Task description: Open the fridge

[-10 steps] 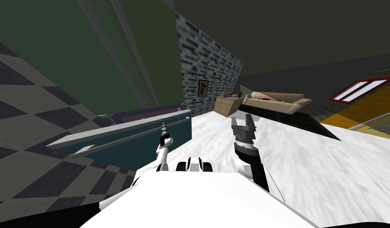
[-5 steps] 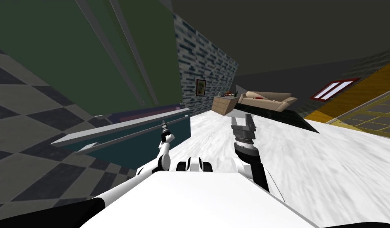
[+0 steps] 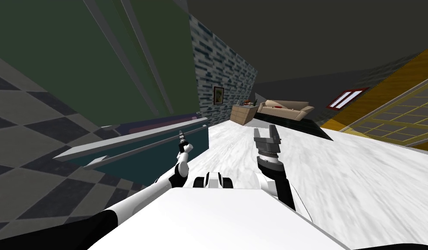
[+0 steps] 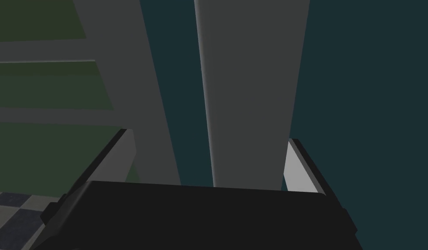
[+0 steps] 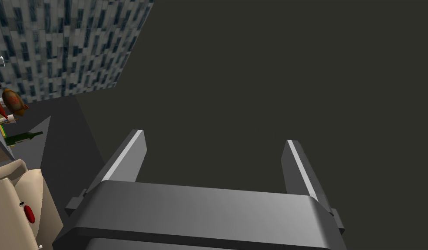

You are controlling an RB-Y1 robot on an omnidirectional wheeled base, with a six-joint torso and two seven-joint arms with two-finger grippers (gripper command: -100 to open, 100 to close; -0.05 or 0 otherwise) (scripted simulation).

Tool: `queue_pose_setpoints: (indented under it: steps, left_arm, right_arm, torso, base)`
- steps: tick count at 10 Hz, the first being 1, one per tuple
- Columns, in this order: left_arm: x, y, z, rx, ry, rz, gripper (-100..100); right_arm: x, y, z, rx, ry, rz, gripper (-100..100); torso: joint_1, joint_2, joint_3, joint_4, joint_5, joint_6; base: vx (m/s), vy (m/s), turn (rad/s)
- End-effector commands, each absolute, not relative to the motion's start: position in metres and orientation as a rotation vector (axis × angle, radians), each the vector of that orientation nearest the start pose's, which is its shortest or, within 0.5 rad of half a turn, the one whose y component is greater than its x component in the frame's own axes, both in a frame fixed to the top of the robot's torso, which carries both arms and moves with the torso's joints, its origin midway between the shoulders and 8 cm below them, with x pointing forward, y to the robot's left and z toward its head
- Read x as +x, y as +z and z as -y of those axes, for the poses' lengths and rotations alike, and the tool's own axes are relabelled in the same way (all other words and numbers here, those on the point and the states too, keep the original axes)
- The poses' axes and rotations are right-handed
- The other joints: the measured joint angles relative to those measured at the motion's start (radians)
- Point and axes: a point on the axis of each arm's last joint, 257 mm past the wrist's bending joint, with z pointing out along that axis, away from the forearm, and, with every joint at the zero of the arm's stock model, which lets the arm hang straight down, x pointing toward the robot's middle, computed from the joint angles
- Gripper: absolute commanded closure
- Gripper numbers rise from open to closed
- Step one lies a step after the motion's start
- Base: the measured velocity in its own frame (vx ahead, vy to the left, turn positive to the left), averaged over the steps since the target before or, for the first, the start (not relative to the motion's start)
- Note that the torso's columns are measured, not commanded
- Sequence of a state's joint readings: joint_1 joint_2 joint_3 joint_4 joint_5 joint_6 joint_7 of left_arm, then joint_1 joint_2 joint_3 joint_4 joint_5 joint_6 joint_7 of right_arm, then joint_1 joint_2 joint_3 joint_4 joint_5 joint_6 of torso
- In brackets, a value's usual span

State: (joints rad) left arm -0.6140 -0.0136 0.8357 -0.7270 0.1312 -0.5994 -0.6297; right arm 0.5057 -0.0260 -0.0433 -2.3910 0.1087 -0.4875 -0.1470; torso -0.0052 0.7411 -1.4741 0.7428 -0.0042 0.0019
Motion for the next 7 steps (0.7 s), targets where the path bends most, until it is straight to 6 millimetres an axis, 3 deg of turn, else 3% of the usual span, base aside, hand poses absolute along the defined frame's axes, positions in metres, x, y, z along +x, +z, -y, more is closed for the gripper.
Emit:
queue_pose_setpoints:
  steps: [1, 4, 5, 6, 7]
  left_arm:
    - [0.601, -0.205, -0.44, -1.266, -0.643, -0.691, -100]
    - [0.611, -0.198, -0.434, -1.278, -0.641, -0.683, -100]
    - [0.602, -0.213, -0.441, -1.294, -0.625, -0.693, -100]
    - [0.602, -0.216, -0.44, -1.298, -0.624, -0.695, 0]
    - [0.601, -0.219, -0.44, -1.304, -0.623, -0.699, 0]
  right_arm:
    - [0.322, 0.068, 0.271, 0.544, 1.345, -0.601, 0]
    - [0.322, 0.068, 0.271, 0.544, 1.345, -0.601, 0]
    - [0.322, 0.068, 0.271, 0.544, 1.345, -0.601, 0]
    - [0.322, 0.068, 0.271, 0.545, 1.345, -0.601, 0]
    - [0.322, 0.068, 0.271, 0.545, 1.345, -0.601, 0]
  torso:
    - [0.0, 0.001, 0.001, -0.001, 0.001, 0.001]
    - [-0.004, 0.002, 0.001, 0.002, -0.002, 0.003]
    - [-0.004, 0.002, 0.002, 0.003, -0.002, 0.004]
    - [-0.004, 0.001, 0.001, 0.001, -0.001, 0.001]
    - [-0.001, 0.0, 0.0, 0.0, 0.0, -0.001]
  base:
    - [-0.092, 0.042, -0.084]
    - [-0.053, 0.035, -0.052]
    - [-0.024, 0.019, -0.006]
    - [-0.005, 0.006, 0.004]
    - [0.0, 0.0, 0.0]
